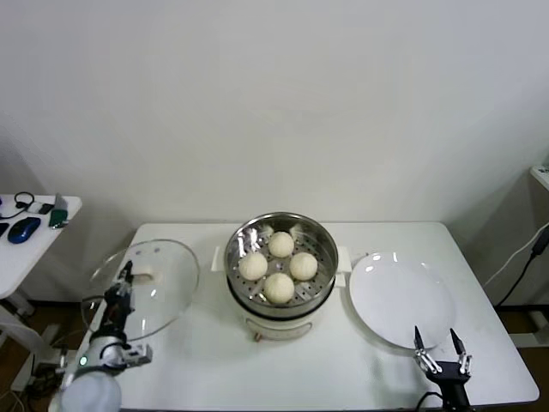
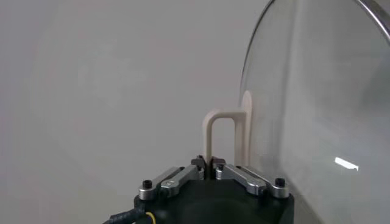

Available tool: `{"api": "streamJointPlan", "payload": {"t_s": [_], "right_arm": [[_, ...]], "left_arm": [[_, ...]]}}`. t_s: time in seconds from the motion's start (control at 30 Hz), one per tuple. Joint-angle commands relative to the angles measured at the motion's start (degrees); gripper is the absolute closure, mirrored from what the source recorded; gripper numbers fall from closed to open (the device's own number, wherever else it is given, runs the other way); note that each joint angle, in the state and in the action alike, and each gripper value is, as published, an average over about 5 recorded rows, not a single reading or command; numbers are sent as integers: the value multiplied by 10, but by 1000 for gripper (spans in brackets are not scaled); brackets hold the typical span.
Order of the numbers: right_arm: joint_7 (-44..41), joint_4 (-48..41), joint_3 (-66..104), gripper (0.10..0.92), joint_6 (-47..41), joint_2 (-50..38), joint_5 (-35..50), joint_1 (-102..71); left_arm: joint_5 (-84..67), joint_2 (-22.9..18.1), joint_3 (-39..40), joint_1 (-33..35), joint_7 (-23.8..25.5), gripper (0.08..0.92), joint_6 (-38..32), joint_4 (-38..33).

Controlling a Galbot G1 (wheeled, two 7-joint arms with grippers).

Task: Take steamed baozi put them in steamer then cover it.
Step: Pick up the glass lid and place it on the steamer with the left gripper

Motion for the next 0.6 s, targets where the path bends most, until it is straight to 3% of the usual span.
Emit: {"api": "streamJointPlan", "payload": {"t_s": [0.03,0.37,0.6], "right_arm": [[12,4,4,203,-10,5,-32,2],[10,13,4,203,-4,7,-30,9],[9,6,3,203,-6,3,-31,16]], "left_arm": [[-56,121,117,-74,133,857,218,-164],[96,21,321,-214,225,857,285,-151],[164,-54,397,-275,254,857,293,-95]]}}
